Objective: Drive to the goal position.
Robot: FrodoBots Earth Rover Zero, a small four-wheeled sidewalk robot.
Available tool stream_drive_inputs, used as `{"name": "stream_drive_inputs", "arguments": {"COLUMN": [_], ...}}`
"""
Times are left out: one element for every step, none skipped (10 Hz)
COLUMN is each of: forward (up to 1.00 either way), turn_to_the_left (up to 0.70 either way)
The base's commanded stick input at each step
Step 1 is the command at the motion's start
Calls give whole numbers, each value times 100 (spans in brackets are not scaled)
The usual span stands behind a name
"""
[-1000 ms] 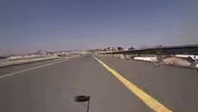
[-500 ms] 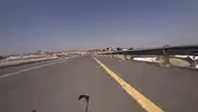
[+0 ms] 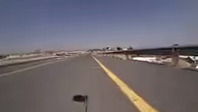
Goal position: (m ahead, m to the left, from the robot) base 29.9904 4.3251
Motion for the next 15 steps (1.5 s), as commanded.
{"name": "stream_drive_inputs", "arguments": {"forward": [100, 100, 100, 100, 100, 100, 100, 100, 100, 100, 100, 100, 100, 100, 100], "turn_to_the_left": [-1, -1, -1, -1, -1, -1, -1, -1, -1, -1, -1, -1, -1, -1, 20]}}
